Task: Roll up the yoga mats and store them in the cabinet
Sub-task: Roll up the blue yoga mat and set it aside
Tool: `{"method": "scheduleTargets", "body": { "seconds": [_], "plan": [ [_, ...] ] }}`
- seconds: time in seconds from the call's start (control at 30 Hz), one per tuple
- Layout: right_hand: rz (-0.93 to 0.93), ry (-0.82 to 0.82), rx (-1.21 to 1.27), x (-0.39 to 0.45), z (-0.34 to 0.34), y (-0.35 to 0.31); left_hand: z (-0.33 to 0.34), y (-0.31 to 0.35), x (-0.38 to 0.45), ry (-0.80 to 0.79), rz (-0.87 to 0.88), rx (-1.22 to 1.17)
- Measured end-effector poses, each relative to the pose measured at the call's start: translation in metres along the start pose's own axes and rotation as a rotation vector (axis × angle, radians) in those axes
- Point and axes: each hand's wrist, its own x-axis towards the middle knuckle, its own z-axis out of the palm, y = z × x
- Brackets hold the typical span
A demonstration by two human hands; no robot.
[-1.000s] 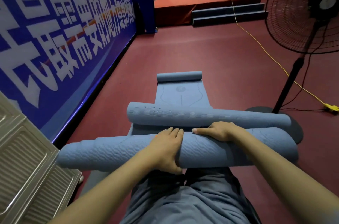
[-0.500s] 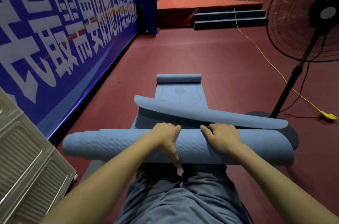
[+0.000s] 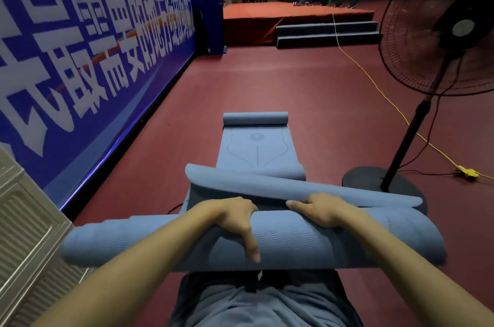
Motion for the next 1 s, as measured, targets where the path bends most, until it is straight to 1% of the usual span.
{"method": "scheduleTargets", "body": {
  "seconds": [0.1, 0.2, 0.33, 0.43, 0.5, 0.6, 0.67, 0.77, 0.8, 0.87, 1.0],
  "plan": [
    [-0.065, 0.18, -0.043, 0.004, 0.002, -0.005, -0.003, -0.011, 0.002, 0.06, 0.028, -0.043],
    [-0.067, 0.35, -0.071, 0.008, 0.006, -0.005, -0.009, -0.02, 0.007, 0.162, 0.043, -0.074],
    [-0.04, 0.475, -0.097, 0.006, 0.012, -0.001, -0.01, -0.038, 0.009, 0.296, 0.081, -0.168],
    [-0.041, 0.589, -0.181, 0.004, 0.021, -0.003, -0.012, -0.048, 0.01, 0.435, 0.14, -0.269],
    [-0.031, 0.642, -0.224, 0.003, 0.026, -0.007, -0.017, -0.046, 0.012, 0.502, 0.142, -0.19],
    [0.002, 0.65, -0.227, 0.006, 0.026, -0.008, -0.025, -0.033, 0.011, 0.465, 0.097, 0.022],
    [0.01, 0.648, -0.237, 0.007, 0.025, -0.007, -0.026, -0.027, 0.007, 0.402, 0.078, 0.1],
    [-0.009, 0.657, -0.248, 0.008, 0.025, -0.007, -0.01, -0.02, 0.007, 0.281, 0.001, 0.313],
    [-0.017, 0.656, -0.249, 0.009, 0.024, -0.006, -0.002, -0.018, 0.01, 0.263, -0.022, 0.365],
    [-0.03, 0.654, -0.245, 0.012, 0.024, -0.004, 0.008, -0.017, 0.015, 0.277, -0.043, 0.38],
    [-0.068, 0.631, -0.192, 0.019, 0.017, -0.004, 0.0, -0.02, 0.02, 0.322, -0.056, 0.385]
  ]
}}
